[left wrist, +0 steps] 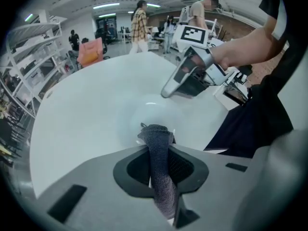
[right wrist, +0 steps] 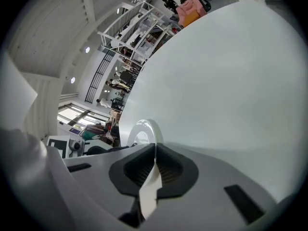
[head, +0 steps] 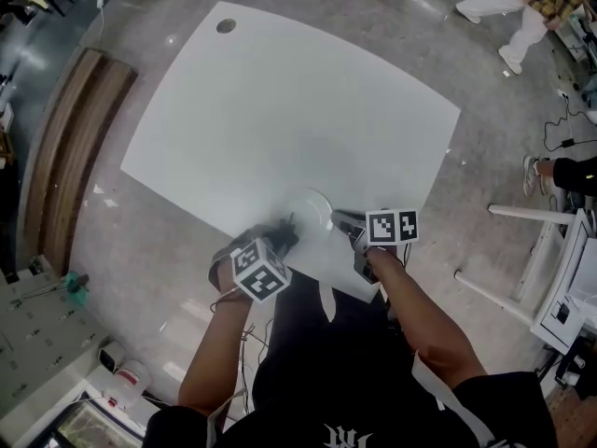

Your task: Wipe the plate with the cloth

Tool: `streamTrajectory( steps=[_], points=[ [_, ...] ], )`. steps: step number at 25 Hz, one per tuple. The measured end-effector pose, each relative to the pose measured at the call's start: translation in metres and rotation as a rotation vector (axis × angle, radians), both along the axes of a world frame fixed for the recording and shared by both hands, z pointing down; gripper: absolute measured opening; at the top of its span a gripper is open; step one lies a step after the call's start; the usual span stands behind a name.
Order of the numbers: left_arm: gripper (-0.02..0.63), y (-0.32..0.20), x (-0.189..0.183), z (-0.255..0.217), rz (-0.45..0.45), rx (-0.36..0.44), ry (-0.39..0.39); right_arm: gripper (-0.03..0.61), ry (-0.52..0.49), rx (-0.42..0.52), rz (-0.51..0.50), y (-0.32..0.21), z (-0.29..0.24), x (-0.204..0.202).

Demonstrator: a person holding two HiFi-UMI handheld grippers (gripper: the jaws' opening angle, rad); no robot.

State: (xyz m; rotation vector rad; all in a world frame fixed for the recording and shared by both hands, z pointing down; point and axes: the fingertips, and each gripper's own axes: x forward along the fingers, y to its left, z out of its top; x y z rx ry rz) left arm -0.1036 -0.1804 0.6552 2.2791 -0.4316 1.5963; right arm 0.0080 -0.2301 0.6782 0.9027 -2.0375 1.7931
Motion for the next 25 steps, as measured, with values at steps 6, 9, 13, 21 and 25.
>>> streamTrajectory(
  steps=[6, 9, 13, 21, 25],
  points=[
    [0.051, 0.016, 0.056, 0.004, 0.074, -0.035, 0.065, 0.009, 0.005, 0.012, 0.007, 0.0, 0.001, -0.002],
    [0.051, 0.002, 0.074, 0.004, 0.086, -0.028, 0.081, 0.009, 0.006, 0.016, 0.008, 0.001, 0.0, 0.0],
    [0.051, -0.03, 0.08, 0.001, 0.052, 0.002, 0.094, 0.009, 0.007, 0.015, 0.004, 0.003, 0.0, 0.0],
    [0.051, -0.083, 0.021, 0.002, -0.106, 0.04, 0.05, 0.009, 0.0, 0.015, 0.014, 0.006, 0.0, 0.003],
    [0.051, -0.065, -0.01, 0.002, -0.147, 0.03, 0.026, 0.009, 0.003, 0.02, 0.027, 0.004, 0.002, 0.006]
  ],
)
